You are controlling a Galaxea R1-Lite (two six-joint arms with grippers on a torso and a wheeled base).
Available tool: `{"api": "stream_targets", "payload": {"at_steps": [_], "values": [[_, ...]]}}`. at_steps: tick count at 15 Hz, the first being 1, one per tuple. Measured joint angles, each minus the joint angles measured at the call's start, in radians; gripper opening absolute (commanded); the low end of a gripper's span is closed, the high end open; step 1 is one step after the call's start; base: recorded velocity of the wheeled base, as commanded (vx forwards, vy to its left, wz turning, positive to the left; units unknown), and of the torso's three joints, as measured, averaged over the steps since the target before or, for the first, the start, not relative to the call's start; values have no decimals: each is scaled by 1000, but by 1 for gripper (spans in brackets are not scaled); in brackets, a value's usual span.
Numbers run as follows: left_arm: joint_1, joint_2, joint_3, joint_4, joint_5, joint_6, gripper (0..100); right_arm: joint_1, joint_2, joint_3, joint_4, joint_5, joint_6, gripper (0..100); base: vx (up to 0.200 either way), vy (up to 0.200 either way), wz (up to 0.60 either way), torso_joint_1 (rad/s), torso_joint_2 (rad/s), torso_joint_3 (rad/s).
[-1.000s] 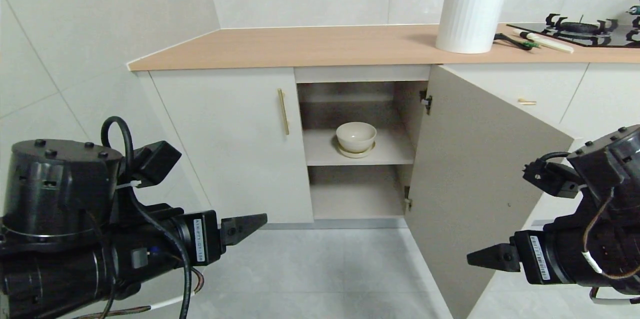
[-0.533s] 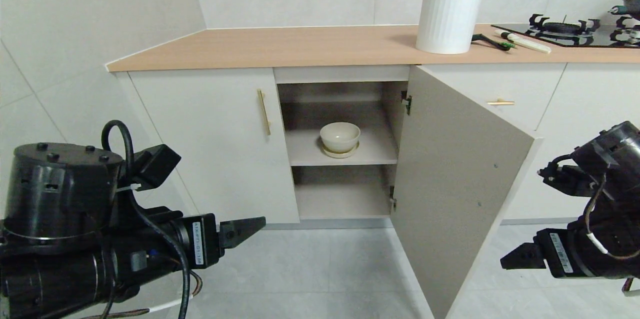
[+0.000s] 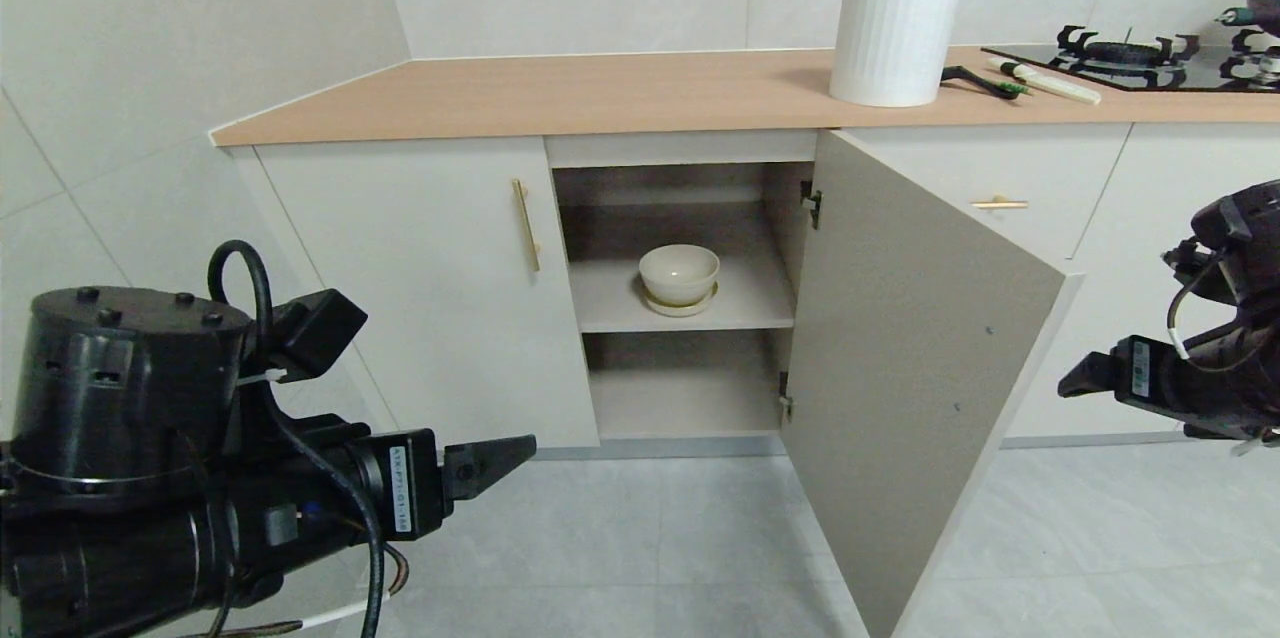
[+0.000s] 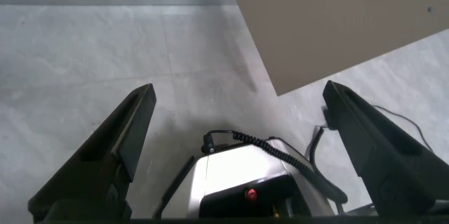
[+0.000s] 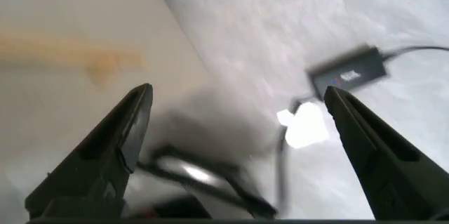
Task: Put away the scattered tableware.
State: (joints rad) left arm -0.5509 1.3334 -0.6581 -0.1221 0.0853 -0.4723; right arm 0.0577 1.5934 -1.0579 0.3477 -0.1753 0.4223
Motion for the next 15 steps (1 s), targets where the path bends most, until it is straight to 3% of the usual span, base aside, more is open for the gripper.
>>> {"api": "stream_targets", "payload": {"at_steps": [5,8,11,15], "values": [[0,0,0,0,0,0,100,10,56,11,-146,-6,91,100,0,0,0,0,0,0],[0,0,0,-1,0,0,100,36,69,20,-155,-5,107,100,0,0,0,0,0,0],[0,3,0,-1,0,0,100,96,73,37,-174,1,136,100,0,0,0,0,0,0],[0,7,-2,-3,0,0,100,203,86,111,-325,-2,150,100,0,0,0,0,0,0]]}}
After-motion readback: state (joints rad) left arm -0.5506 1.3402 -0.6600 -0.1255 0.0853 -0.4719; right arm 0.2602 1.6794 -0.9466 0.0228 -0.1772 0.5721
